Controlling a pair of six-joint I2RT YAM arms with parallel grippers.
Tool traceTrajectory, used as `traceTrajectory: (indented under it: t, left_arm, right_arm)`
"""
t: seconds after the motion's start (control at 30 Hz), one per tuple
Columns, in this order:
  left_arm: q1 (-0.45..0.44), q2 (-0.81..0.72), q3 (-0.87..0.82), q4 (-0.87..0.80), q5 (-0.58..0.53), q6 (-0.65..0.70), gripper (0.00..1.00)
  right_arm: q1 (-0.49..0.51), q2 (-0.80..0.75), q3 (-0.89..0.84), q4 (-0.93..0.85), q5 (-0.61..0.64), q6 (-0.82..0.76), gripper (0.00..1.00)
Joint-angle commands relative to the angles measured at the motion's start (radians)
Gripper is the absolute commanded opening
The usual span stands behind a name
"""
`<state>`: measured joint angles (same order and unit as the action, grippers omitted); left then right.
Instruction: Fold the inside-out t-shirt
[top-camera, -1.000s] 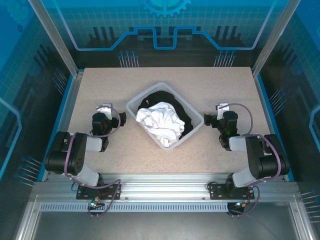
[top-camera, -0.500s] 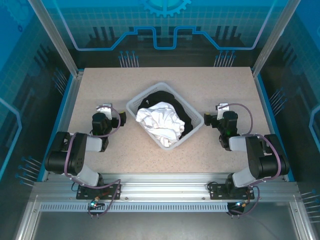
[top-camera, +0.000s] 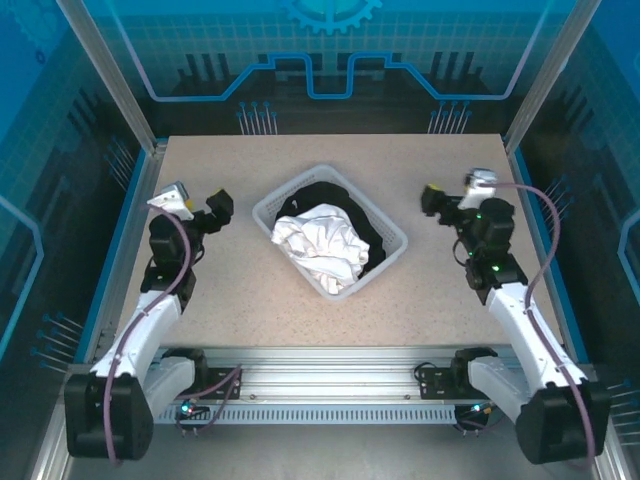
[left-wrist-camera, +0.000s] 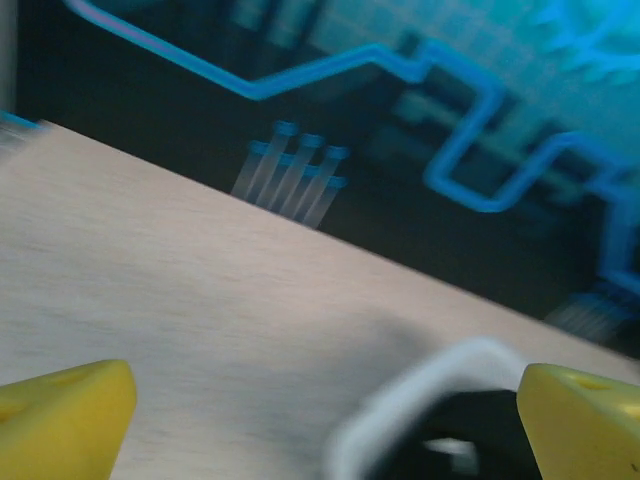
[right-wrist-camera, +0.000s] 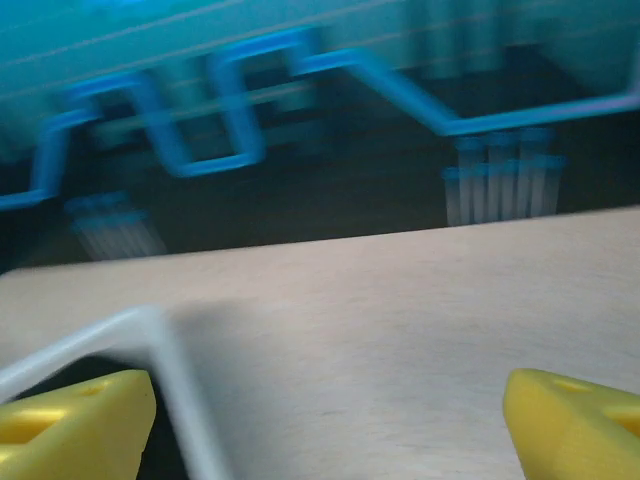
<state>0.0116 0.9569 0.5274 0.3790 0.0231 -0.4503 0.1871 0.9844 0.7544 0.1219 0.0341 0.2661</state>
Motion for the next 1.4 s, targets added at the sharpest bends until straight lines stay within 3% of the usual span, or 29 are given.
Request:
traceTrajectory:
  t: [0.0,0.03,0.13,0.23,0.3,0.37,0.4,0.47,0.53,0.77,0.9,1.07,1.27,1.37]
  left_arm:
    - [-0.036,0.019,-0.001,-0.132,0.287,-0.257,0.99]
    - [-0.046,0.022,0.015,-0.174,0.293,-0.256,0.99]
    - [-0.055,0.018,0.061,-0.325,0.257,-0.180,0.99]
    - [-0.056,0.002,0.072,-0.406,0.198,-0.126,0.99]
    - [-0.056,-0.010,0.070,-0.433,0.191,-0.116,0.99]
    - [-0.056,-0.026,0.064,-0.455,0.193,-0.112,0.99]
    - [-0.056,-0.033,0.060,-0.467,0.194,-0.110,0.99]
    - [-0.056,-0.046,0.058,-0.493,0.182,-0.110,0.99]
    - [-0.056,-0.070,0.073,-0.531,0.181,-0.108,0.99]
    - [-0.056,-0.184,0.117,-0.597,0.185,-0.122,0.99]
    - [-0.075,-0.202,0.079,-0.567,0.216,-0.190,0.97]
    - [-0.164,-0.175,0.054,-0.568,0.180,-0.231,0.96]
    - [-0.368,-0.041,0.100,-0.557,0.066,-0.238,0.96]
    - [-0.450,0.054,0.119,-0.516,0.021,-0.249,0.96]
  right_arm:
    - [0.317,0.150,0.172,-0.314,-0.135,-0.165,0.91]
    - [0.420,0.224,0.246,-0.379,-0.112,-0.219,0.91]
    - [0.589,0.417,0.398,-0.478,0.004,-0.300,0.94]
    - [0.619,0.590,0.485,-0.459,-0.005,-0.298,0.94]
    - [0.621,0.718,0.579,-0.503,0.020,-0.294,0.85]
    - [0.633,0.821,0.684,-0.588,0.031,-0.315,0.63]
    - [0.641,0.849,0.716,-0.607,0.031,-0.324,0.47]
    - [0.640,0.855,0.763,-0.625,0.024,-0.328,0.19]
    - [0.623,0.810,0.848,-0.683,0.004,-0.326,0.00]
    - [0.467,0.490,1.137,-0.723,-0.121,-0.266,0.00]
    - [0.346,0.409,1.289,-0.785,-0.008,-0.275,0.00]
    - [0.179,0.417,1.437,-0.855,0.020,-0.252,0.00]
    - [0.034,0.492,1.591,-0.913,0.009,-0.225,0.00]
    - [-0.005,0.584,1.780,-0.950,0.001,-0.221,0.00]
